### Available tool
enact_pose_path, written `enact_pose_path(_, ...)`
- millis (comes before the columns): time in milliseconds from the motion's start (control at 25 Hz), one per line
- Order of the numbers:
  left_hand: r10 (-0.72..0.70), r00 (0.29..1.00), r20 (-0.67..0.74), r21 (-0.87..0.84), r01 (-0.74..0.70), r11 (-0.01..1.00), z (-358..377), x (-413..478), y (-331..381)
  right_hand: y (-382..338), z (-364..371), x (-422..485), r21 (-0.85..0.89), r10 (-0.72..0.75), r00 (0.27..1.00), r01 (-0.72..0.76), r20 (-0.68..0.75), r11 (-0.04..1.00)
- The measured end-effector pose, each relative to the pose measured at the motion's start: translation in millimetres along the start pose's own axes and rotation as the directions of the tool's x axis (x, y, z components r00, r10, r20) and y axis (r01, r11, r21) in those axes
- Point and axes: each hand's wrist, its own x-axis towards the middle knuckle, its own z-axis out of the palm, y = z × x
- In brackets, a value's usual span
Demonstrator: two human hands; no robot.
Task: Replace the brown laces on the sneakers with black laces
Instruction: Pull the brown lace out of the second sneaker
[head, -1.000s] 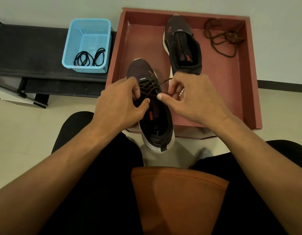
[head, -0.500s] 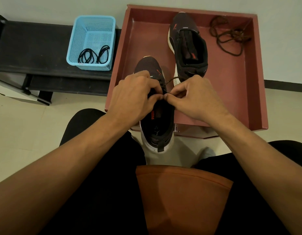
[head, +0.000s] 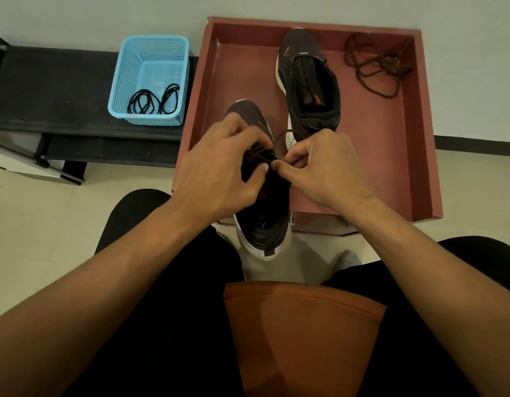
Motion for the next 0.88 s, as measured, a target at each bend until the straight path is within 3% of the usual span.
enact_pose_path(120,0.052,0.998,0.029,0.129,-0.055,0.990,3,4,4,5,0,2,0.001,0.000,1.000,0.000,0.013,1.000)
enact_pose_path(240,-0.010,0.999,0.044,0.034,0.009,0.999,4,9,-1,9,-3,4,0.076,0.051,0.993,-0.058,0.103,0.995)
enact_pose_path(360,-0.041,0.998,0.054,0.001,0.041,0.999,7,10,-5,12,-6,4,0.264,0.148,0.966,-0.203,0.213,0.943)
enact_pose_path(520,-0.110,0.992,0.063,-0.101,0.116,0.988,8,12,-9,11,1,0,0.414,0.248,0.949,-0.309,0.195,0.856)
enact_pose_path(600,-0.186,0.981,0.058,-0.179,0.193,0.965,5,11,-12,11,2,-2,0.445,0.277,0.947,-0.321,0.163,0.836)
enact_pose_path(760,-0.473,0.875,0.109,-0.350,0.479,0.805,-4,9,-22,10,2,-1,0.462,0.288,0.944,-0.329,0.160,0.824)
enact_pose_path(800,-0.458,0.885,0.081,-0.312,0.458,0.832,-4,9,-22,10,3,-1,0.456,0.287,0.945,-0.328,0.159,0.828)
enact_pose_path(880,-0.273,0.962,-0.022,-0.147,0.267,0.952,-3,7,-16,10,3,-1,0.446,0.284,0.946,-0.324,0.155,0.835)
